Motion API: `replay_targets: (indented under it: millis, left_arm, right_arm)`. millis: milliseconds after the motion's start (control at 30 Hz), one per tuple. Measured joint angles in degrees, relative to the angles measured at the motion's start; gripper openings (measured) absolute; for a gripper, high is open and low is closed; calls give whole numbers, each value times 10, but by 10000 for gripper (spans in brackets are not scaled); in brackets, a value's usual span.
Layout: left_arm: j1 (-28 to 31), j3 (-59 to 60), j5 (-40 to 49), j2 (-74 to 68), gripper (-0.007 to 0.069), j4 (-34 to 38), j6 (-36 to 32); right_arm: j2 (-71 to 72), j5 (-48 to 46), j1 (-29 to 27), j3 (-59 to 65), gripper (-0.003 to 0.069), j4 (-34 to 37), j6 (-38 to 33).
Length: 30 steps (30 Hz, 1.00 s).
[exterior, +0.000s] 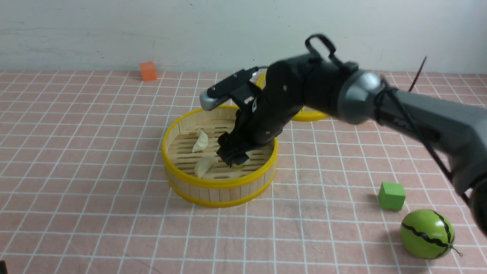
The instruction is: Put the dumplings into the steamer on the table with the pink tablecloth.
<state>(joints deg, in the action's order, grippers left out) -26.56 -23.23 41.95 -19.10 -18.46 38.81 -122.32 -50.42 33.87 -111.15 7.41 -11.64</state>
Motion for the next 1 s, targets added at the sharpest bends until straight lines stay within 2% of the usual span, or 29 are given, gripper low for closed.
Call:
replay_targets:
  millis: [33, 67, 100, 133, 167, 200, 267, 300, 333, 367, 400, 467, 533, 600, 633, 667, 733, 800, 867, 1000]
  left_arm:
    - [0, 0, 0, 0, 15, 0, 0]
    - [0, 0, 1, 0, 16, 0, 0]
    - [0, 0, 1, 0, 17, 0, 0]
    - [0, 0, 1, 0, 17, 0, 0]
    - [0, 0, 1, 0, 17, 0, 0]
    - [0, 0, 2, 0, 18, -1, 0]
    - [0, 0, 2, 0, 20, -1, 0]
    - [0, 0, 2, 0, 21, -1, 0]
    - [0, 0, 2, 0, 21, -1, 0]
    - [0, 0, 2, 0, 21, -1, 0]
    - [0, 0, 2, 0, 21, -1, 0]
    - [0, 0, 2, 0, 21, -1, 0]
    - [0, 0, 2, 0, 21, -1, 0]
    - [0, 0, 2, 0, 21, -1, 0]
    - [0, 0, 2, 0, 21, -1, 0]
    - [0, 0, 2, 0, 21, -1, 0]
    - [0, 0, 2, 0, 22, -1, 0]
    - [0, 0, 2, 0, 25, -1, 0]
    - [0, 0, 2, 0, 29, -1, 0]
    - [0, 0, 2, 0, 29, -1, 0]
  right_arm:
    - [24, -49, 0, -23, 608, -10, 5]
    - [29, -57, 0, -27, 607, -12, 5]
    - [73, -105, 0, -49, 584, -31, 10]
    - [111, -123, -1, -54, 544, -43, 18]
    - [117, -125, -1, -55, 536, -45, 21]
    - [168, -133, -5, -53, 452, -55, 32]
    - [202, -137, -6, -44, 375, -59, 43]
    - [250, -146, -8, -17, 242, -65, 52]
    - [274, -153, -8, 16, 167, -65, 54]
    - [284, -154, -8, 29, 136, -65, 55]
    - [319, -157, -8, 84, 46, -60, 57]
    - [351, -150, -8, 141, 3, -52, 60]
    - [434, -96, -8, 295, -20, -36, 66]
    - [481, -48, -8, 377, -20, -28, 66]
    - [528, 13, -8, 460, -20, -20, 67]
    - [540, 23, -8, 471, -20, -18, 67]
    - [608, 147, -8, 623, -20, -8, 67]
    - [634, 188, -8, 677, -20, -4, 68]
    - [678, 280, -8, 810, -20, 18, 68]
    - [707, 353, -8, 924, -20, 48, 68]
